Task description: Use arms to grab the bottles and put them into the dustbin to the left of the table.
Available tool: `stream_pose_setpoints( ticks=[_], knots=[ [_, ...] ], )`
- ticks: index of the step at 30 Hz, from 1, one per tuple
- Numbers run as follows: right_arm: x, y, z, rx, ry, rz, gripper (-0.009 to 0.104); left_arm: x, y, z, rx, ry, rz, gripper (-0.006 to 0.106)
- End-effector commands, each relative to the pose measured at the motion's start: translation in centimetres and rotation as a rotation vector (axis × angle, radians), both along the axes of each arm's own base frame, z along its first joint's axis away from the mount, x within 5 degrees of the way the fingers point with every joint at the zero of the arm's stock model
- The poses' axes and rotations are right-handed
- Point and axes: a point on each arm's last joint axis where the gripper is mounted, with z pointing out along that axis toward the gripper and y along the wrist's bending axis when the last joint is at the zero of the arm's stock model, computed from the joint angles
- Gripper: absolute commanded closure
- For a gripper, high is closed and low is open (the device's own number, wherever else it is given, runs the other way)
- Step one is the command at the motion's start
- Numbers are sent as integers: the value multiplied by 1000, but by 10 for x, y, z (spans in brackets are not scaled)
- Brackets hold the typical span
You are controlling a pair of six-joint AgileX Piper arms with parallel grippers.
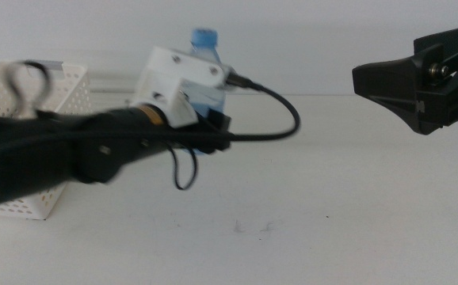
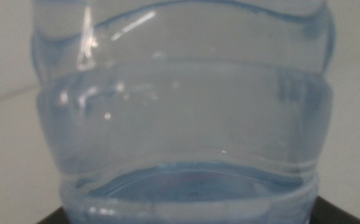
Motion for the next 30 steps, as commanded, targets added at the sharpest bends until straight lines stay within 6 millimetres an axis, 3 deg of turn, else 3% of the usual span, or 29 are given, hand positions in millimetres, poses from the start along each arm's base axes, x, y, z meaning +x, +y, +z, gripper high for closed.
stream_pose_setpoints(
  ticks=[1,6,9,11,14,17,20,30],
  knots=[
    [-1,0,3,3,-19,5,8,-5,18,28,-23,-51,24,102],
    [-1,0,3,3,-19,5,8,4,66,62,131,55,68,102],
    [-1,0,3,3,-19,5,8,21,110,88,215,148,203,102],
    [-1,0,3,3,-19,5,8,32,150,103,233,193,324,102],
    [-1,0,3,3,-19,5,8,46,200,110,238,279,461,102],
    [-1,0,3,3,-19,5,8,54,236,105,248,376,530,102],
    [-1,0,3,3,-19,5,8,64,254,92,255,441,538,102],
    [-1,0,3,3,-19,5,8,90,259,41,286,568,420,102]
  ],
)
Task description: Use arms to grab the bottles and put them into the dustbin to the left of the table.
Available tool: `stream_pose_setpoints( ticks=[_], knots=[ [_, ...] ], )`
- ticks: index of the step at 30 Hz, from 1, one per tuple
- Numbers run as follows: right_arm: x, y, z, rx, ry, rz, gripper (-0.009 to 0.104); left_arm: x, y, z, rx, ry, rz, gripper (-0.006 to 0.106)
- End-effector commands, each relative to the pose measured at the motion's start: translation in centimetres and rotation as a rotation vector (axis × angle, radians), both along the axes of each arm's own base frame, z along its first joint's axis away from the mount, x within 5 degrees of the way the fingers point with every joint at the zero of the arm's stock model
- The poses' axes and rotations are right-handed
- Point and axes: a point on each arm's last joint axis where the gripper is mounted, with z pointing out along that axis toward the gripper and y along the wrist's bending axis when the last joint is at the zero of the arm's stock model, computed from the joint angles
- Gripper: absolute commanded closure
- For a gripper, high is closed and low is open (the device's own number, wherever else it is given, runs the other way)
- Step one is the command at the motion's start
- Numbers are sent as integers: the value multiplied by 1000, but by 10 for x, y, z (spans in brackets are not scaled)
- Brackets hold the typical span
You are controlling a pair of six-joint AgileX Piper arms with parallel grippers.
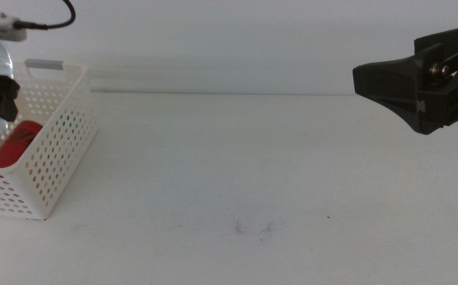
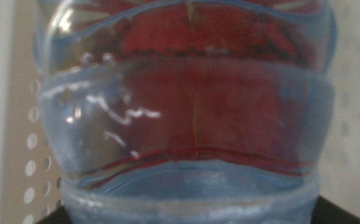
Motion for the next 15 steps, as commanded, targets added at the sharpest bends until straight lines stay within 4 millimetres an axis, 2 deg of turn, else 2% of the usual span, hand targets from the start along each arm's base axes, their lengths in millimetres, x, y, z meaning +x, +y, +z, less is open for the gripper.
stream_pose_setpoints(
  ticks=[1,6,8,10,15],
  knots=[
    [-1,0,3,3,-19,5,8,6,1,3,5,-38,-2,102],
    [-1,0,3,3,-19,5,8,16,3,-22,-9,18,-2,102],
    [-1,0,3,3,-19,5,8,19,4,-28,-14,27,-2,97],
    [-1,0,3,3,-19,5,8,21,4,-32,-12,33,-23,86],
    [-1,0,3,3,-19,5,8,25,5,-38,14,31,-50,46]
  ],
)
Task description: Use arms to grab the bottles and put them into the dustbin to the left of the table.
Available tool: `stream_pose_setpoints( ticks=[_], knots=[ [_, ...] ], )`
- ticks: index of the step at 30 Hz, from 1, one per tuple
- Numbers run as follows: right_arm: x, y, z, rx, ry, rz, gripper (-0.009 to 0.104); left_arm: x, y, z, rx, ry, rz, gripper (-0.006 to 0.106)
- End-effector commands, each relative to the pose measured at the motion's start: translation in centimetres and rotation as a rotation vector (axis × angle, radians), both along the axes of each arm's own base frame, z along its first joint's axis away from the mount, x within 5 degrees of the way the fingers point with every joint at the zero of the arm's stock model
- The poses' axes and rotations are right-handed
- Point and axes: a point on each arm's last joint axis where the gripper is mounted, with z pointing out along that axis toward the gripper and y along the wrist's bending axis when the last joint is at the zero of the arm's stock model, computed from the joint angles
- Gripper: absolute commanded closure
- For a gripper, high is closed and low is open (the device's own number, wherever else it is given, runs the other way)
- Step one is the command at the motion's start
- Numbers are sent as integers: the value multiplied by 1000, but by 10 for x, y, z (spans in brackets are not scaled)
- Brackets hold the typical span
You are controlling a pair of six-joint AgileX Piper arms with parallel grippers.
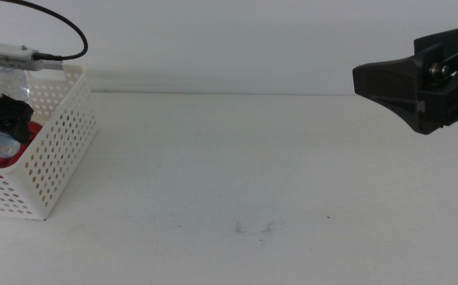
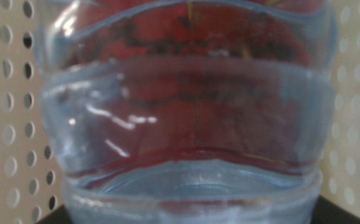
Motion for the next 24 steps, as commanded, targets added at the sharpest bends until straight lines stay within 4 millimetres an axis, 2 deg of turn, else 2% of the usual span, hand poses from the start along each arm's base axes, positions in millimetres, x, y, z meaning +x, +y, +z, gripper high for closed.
stream_pose_setpoints(
  ticks=[1,4,6,9,12,15,18,21,24],
  knots=[
    [-1,0,3,3,-19,5,8,4,1,10,27,-58,-13,38],
    [-1,0,3,3,-19,5,8,1,-3,13,20,-38,-21,16],
    [-1,0,3,3,-19,5,8,-3,-11,21,16,-36,-33,6],
    [-1,0,3,3,-19,5,8,-12,-25,48,46,-83,-51,7],
    [-1,0,3,3,-19,5,8,-29,-42,86,95,-176,-22,7],
    [-1,0,3,3,-19,5,8,-54,-64,129,84,-299,9,7],
    [-1,0,3,3,-19,5,8,-93,-90,176,28,-454,-61,7],
    [-1,0,3,3,-19,5,8,-133,-114,212,-5,-592,-174,7],
    [-1,0,3,3,-19,5,8,-174,-128,239,-28,-710,-248,7]
  ],
)
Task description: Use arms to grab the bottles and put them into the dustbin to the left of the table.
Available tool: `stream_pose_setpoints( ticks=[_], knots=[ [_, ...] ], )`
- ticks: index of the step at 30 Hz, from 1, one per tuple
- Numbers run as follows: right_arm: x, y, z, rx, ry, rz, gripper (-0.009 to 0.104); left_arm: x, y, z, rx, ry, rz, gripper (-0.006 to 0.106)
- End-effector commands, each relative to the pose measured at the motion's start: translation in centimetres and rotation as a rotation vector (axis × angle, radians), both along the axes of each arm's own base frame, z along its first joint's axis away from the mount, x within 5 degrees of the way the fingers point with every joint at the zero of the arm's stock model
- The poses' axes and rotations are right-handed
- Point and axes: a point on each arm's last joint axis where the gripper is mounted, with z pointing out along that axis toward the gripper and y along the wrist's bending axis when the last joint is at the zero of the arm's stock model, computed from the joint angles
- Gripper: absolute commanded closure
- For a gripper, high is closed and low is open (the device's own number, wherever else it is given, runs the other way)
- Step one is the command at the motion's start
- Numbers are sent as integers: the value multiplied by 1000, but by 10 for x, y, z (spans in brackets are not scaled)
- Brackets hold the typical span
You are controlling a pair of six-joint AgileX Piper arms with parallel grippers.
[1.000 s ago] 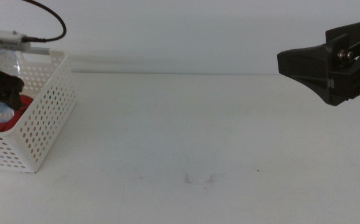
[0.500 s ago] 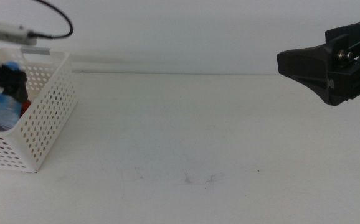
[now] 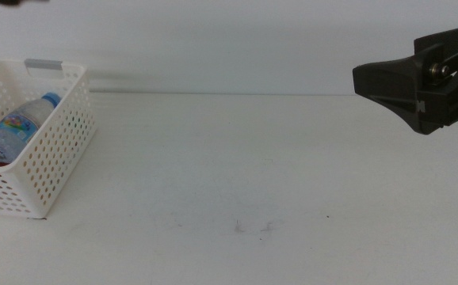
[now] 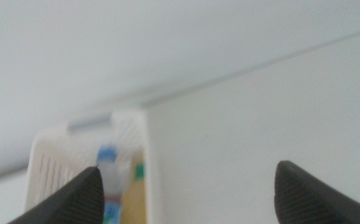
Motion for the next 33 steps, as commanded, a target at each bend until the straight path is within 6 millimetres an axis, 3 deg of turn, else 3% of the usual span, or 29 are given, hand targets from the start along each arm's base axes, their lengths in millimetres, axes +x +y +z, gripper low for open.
stream_pose_setpoints(
  ticks=[1,5,9,24,29,33],
  knots=[
    [-1,0,3,3,-19,5,8,-31,-8,20,-11,-95,-57,7],
    [-1,0,3,3,-19,5,8,-69,-5,43,-29,-223,-82,7],
    [-1,0,3,3,-19,5,8,-88,-1,53,-46,-296,-79,7],
    [-1,0,3,3,-19,5,8,-91,1,56,-33,-320,-69,7],
    [-6,-2,4,38,-3,12,8,-92,1,26,-64,-424,-68,7],
    [-3,-4,-9,116,-102,-11,8,-97,1,-32,-99,-449,-64,7]
  ],
)
